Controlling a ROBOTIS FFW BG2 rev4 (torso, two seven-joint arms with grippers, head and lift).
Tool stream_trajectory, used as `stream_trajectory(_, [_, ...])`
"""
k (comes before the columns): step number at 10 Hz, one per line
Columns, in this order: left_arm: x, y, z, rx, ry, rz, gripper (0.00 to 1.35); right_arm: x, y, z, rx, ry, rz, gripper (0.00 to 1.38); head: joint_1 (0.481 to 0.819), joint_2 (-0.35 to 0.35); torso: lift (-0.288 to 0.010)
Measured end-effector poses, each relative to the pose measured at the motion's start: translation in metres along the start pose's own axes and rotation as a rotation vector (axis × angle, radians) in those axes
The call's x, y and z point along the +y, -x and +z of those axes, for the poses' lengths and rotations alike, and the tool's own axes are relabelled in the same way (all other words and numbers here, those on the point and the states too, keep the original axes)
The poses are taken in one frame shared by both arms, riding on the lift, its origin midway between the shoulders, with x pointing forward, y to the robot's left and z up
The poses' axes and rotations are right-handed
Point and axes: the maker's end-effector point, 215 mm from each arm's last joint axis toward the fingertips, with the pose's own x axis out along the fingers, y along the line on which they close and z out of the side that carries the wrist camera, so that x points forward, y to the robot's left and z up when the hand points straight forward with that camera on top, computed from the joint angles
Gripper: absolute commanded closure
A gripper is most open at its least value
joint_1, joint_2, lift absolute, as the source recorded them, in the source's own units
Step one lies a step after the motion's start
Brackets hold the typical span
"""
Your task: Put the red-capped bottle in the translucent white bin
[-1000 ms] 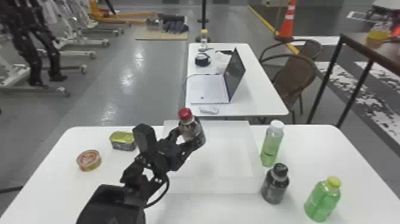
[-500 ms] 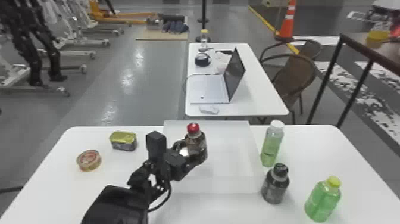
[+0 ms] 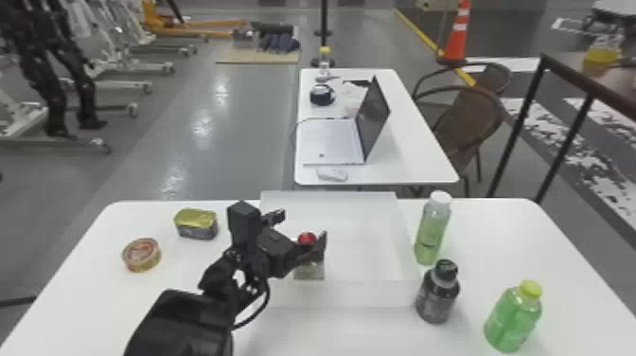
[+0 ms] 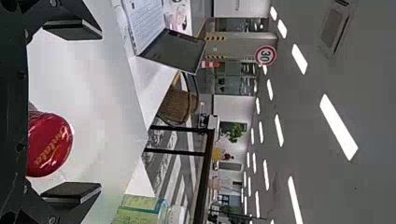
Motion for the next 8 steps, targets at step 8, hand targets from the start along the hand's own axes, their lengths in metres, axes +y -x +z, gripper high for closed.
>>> stream_trajectory(8, [0.109,0.239,-0.014,-0.100,0.021,0.526,0.15,-0.001,0.001,0.002,-0.002,0.007,0.001,0.20,0.549,0.000,-0.100])
